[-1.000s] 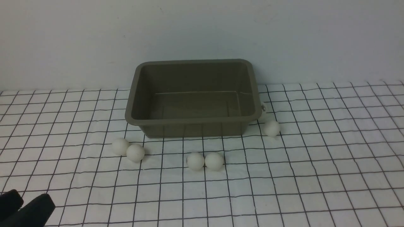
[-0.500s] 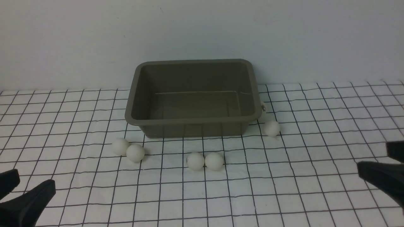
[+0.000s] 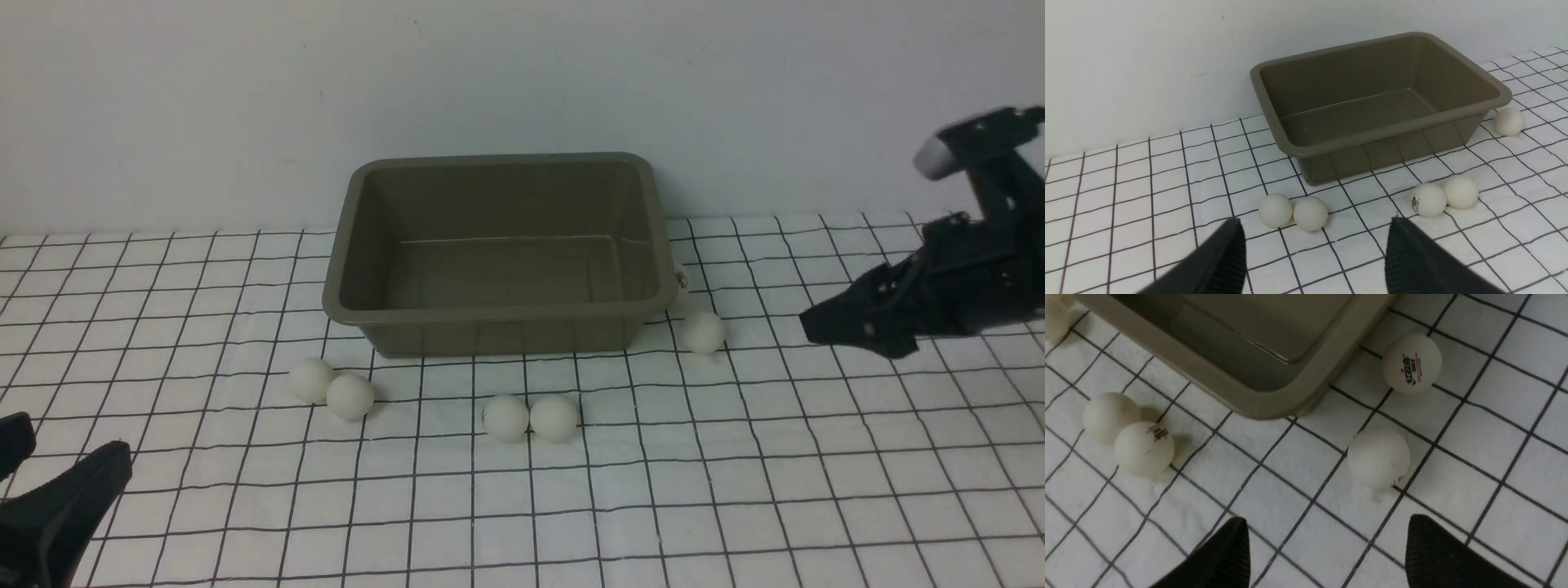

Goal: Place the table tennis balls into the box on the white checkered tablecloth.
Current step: 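Reach for and grasp a ping pong ball on the table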

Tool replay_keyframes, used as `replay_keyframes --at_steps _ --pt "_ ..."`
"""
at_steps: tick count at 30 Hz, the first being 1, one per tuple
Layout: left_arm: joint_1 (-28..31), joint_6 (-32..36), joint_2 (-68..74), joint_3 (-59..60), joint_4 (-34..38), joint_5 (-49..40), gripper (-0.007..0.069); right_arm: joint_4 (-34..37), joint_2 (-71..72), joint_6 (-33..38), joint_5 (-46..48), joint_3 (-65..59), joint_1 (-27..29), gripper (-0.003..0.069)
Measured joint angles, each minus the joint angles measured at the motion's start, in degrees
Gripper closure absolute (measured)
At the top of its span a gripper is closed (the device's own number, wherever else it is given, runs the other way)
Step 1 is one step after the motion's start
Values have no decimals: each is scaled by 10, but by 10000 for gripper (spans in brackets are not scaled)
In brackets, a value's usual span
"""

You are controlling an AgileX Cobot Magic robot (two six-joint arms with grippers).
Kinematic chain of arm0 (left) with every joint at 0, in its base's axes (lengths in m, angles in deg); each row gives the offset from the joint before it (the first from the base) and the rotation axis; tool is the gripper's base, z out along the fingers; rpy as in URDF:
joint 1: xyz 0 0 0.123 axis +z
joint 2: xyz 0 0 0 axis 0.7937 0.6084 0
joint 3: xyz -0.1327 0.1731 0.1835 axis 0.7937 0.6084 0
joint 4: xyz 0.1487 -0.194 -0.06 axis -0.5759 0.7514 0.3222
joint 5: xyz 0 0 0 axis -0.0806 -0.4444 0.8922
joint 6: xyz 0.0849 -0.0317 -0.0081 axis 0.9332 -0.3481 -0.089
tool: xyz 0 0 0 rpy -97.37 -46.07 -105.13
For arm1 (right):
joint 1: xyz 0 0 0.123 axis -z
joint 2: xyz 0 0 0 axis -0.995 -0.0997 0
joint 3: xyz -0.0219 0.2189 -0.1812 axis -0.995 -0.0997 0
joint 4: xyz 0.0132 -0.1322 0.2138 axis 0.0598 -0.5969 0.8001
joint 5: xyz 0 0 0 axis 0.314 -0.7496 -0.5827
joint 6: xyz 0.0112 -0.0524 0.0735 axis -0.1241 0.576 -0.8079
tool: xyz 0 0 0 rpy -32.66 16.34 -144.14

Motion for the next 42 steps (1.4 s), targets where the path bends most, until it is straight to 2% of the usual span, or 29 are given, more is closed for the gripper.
replay_keyframes --at_steps 7,19,42 --pt "0 4 0 0 -5 0 209 -100 -148 -119 14 136 -30 197" --pt "0 4 0 0 -8 0 209 -114 -231 -139 57 231 -33 197" --pt "0 4 0 0 -12 0 209 -143 -266 -160 56 239 -53 197"
